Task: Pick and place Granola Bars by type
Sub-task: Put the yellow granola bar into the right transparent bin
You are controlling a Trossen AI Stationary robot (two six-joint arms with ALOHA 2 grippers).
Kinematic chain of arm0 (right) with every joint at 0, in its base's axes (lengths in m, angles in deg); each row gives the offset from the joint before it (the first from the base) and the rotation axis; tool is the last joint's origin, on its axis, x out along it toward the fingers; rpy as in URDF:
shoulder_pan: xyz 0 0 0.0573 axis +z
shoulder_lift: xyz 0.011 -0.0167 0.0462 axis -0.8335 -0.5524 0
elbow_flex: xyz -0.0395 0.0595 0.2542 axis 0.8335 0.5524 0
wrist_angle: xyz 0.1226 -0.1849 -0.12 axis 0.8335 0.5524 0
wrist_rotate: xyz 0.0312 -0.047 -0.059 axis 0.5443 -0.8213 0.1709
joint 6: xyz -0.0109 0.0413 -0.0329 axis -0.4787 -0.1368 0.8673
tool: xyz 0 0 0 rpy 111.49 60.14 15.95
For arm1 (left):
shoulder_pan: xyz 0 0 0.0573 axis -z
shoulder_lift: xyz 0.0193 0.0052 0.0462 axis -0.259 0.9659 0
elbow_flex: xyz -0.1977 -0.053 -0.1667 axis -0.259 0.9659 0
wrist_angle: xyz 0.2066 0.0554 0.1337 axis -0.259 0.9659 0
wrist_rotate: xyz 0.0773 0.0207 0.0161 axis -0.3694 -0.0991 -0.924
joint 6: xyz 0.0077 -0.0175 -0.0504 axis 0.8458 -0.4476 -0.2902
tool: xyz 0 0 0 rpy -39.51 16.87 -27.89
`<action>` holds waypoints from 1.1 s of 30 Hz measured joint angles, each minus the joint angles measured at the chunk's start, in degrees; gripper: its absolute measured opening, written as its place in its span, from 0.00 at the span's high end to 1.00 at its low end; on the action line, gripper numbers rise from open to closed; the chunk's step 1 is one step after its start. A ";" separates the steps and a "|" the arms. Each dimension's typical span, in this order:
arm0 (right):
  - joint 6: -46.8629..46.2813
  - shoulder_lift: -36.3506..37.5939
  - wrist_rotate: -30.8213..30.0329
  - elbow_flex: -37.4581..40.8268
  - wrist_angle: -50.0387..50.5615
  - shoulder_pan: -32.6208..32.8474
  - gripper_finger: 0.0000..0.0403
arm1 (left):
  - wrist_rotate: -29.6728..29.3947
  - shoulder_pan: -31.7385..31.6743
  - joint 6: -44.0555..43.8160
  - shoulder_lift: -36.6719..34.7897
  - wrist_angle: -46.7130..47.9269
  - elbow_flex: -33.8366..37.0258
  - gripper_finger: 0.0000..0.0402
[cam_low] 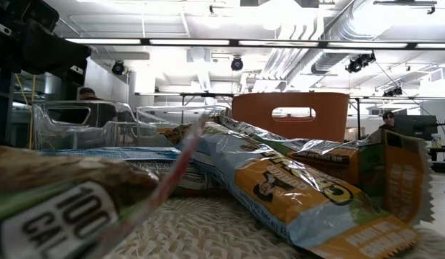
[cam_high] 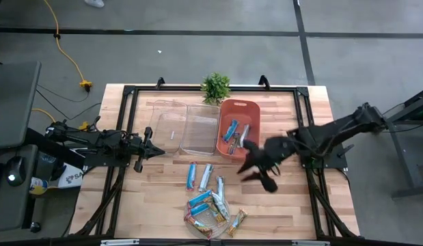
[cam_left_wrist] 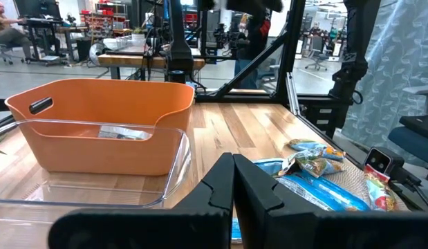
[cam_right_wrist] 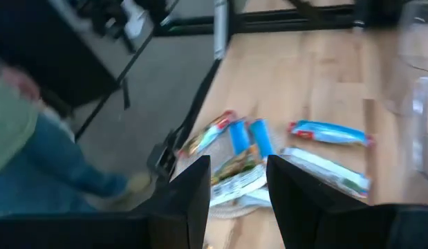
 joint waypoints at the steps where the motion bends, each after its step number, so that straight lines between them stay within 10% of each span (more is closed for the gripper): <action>1: 1.01 -0.14 -1.21 0.00 -0.16 1.55 0.69 | -0.02 0.01 0.00 -0.01 0.01 -0.01 1.00; 11: 3.90 -5.73 -8.62 0.00 -0.62 13.60 0.69 | 0.00 0.00 0.00 -0.02 0.01 0.00 1.00; 33: 17.77 -25.58 -4.04 0.00 -2.26 19.34 0.63 | -0.01 -0.01 0.02 -0.01 0.00 -0.01 1.00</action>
